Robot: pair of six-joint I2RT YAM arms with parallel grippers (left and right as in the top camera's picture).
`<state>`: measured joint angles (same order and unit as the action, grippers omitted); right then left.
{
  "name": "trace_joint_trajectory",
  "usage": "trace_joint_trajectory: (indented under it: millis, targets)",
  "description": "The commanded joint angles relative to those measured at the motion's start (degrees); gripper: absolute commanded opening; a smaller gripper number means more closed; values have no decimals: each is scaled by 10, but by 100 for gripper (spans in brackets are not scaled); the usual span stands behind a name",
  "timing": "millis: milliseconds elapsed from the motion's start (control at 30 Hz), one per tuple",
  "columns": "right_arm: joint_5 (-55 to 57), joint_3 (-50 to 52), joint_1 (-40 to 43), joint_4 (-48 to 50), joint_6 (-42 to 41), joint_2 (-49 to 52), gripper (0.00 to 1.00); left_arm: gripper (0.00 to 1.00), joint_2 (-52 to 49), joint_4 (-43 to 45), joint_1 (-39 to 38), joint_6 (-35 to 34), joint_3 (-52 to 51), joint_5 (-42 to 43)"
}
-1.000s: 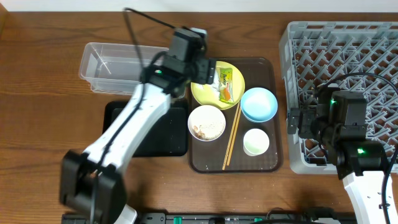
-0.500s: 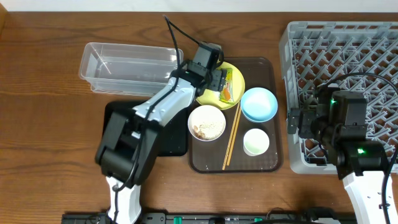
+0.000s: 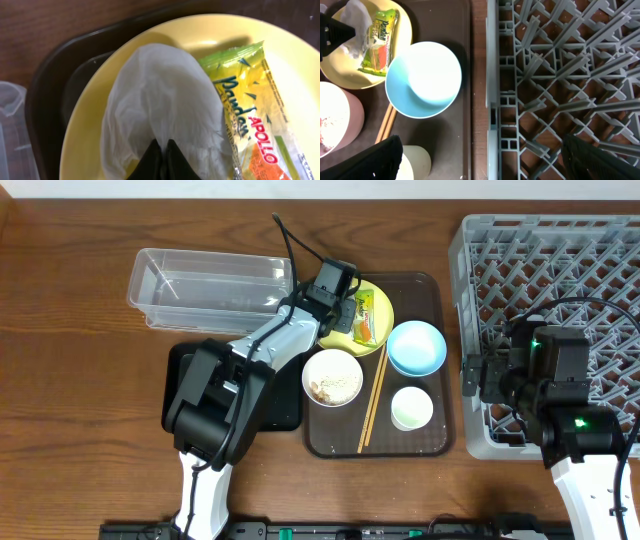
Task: Sort waste into correct bins and load items into the dishwasher rack
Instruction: 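Carry the tissue with the left gripper and drop it into the clear bin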
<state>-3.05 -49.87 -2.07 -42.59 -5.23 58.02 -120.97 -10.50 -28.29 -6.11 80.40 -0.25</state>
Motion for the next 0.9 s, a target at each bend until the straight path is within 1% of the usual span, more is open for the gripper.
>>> trace_joint_trajectory:
  millis: [0, 100, 367, 533, 767, 833, 867]
  targets:
    - [-4, -14, -5, -3, 1, 1, 99, 6, 19, -16, -1, 0, 9, -4]
    - [-4, -14, -5, -4, 1, 1, 99, 6, 54, -44, -1, 0, 9, -4]
    - [-4, -14, -5, -3, 1, 1, 99, 6, 189, -115, 15, -3, 9, -12]
    - [-4, -14, -5, -3, 1, 1, 99, 6, 229, -156, 56, -79, 9, -101]
    - [-4, -14, -5, 0, 1, 1, 99, 6, 225, -203, 146, -198, 6, -109]
    - [-4, -14, -5, 0, 1, 1, 99, 10, 224, -203, 163, -213, 3, -109]
    - [-4, -14, -5, 0, 1, 1, 99, 17, 224, -203, 169, -217, 2, -109]
